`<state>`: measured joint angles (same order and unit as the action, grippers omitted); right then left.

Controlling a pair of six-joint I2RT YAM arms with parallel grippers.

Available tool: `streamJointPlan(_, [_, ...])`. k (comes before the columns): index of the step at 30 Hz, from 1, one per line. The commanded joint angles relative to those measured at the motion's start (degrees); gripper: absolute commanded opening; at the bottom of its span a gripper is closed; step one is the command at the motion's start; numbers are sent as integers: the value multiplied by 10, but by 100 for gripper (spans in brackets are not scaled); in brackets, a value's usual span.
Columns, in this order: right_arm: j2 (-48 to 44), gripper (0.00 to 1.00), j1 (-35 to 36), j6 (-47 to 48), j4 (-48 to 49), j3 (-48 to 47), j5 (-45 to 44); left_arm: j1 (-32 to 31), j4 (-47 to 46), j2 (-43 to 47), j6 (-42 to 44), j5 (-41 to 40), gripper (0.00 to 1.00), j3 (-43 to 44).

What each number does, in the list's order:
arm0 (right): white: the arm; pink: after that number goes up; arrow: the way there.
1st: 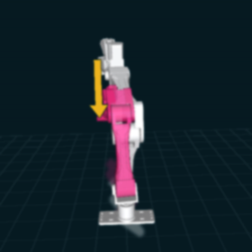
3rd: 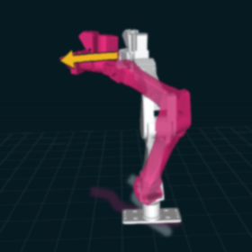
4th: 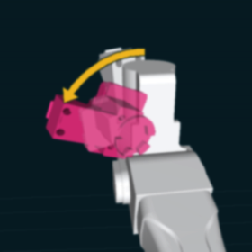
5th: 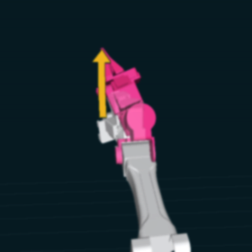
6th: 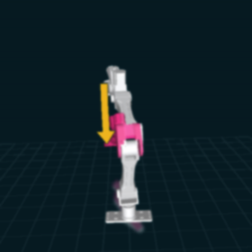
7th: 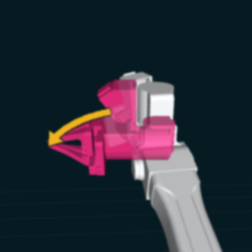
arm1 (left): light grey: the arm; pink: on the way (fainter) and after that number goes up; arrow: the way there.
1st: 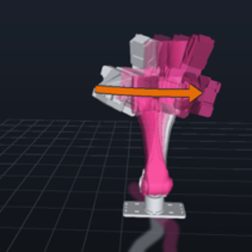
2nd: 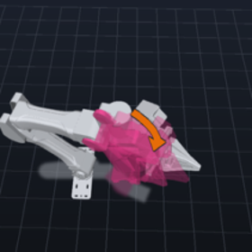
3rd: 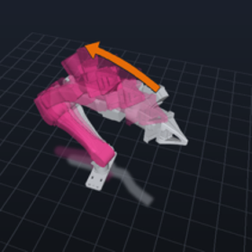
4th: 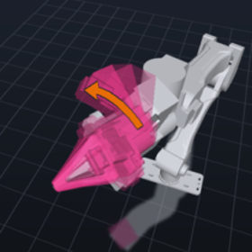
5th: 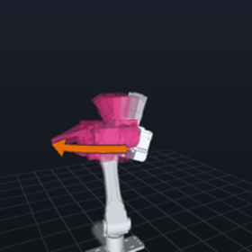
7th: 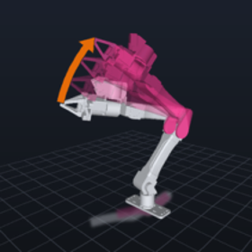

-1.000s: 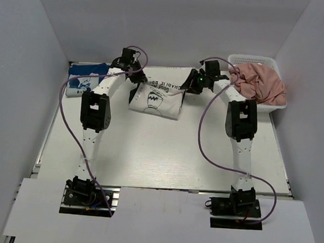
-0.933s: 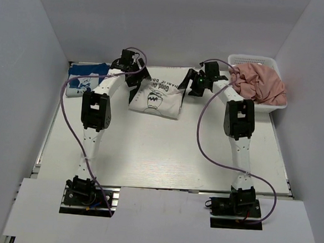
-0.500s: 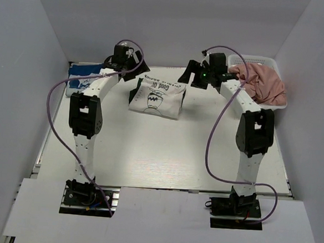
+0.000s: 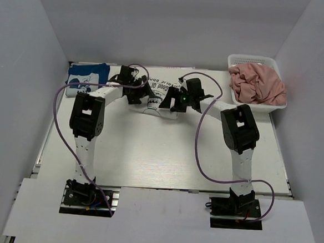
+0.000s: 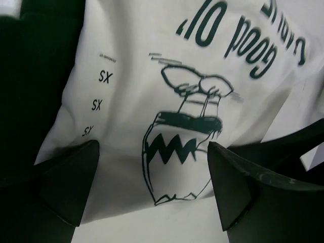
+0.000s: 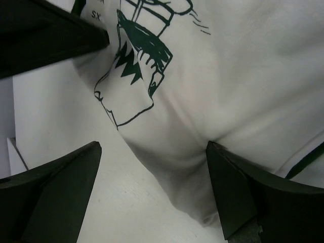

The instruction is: Fold and stack the t-shirts

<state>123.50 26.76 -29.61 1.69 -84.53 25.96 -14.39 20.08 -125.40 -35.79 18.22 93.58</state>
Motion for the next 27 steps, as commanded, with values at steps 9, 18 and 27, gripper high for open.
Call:
streamJointPlan(9, [-176, 90, 44, -23, 112, 301, -34, -5, 18, 149, -10, 15, 100, -303])
streamJointPlan(18, [-383, 90, 87, 21, 89, 410, -101, -28, 80, 407, -17, -58, 100, -385])
streamJointPlan(27, [-460, 90, 87, 54, 56, 389, -106, -15, 116, 454, -12, -194, 100, -393])
